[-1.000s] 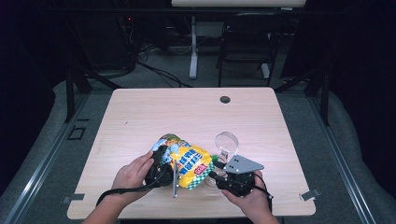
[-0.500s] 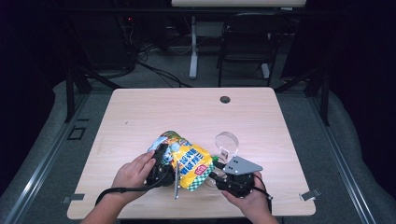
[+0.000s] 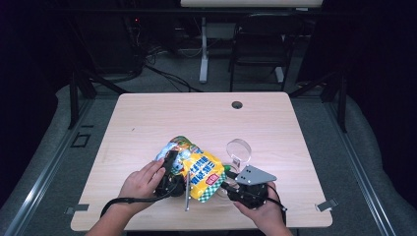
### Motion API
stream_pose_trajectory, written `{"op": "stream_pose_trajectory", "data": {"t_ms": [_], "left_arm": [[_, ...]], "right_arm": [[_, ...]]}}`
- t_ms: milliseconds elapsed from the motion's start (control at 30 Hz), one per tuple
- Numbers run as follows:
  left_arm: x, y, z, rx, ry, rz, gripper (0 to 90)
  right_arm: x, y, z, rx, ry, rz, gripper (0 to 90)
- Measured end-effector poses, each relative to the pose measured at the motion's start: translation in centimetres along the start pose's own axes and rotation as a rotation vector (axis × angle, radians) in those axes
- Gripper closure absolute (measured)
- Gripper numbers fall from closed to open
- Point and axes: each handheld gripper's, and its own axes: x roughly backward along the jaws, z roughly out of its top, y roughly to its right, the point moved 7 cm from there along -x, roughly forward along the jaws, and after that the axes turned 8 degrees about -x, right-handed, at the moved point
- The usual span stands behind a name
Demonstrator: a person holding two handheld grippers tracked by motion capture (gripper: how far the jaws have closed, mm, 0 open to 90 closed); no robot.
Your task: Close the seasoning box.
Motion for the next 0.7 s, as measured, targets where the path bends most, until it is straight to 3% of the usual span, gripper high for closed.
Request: {"op": "stream_pose_trajectory", "data": {"t_ms": [200, 700], "left_arm": [[0.00, -0.25, 0.11, -0.036, -0.005, 0.034, 60.5], [-0.02, -0.67, 0.21, -0.089, -0.013, 0.042, 60.6]], "right_arm": [[-0.07, 0.02, -0.25, 0.000, -0.007, -0.005, 63.0], [-0.36, 0.00, -0.62, -0.003, -0.009, -0.010, 62.7]]}}
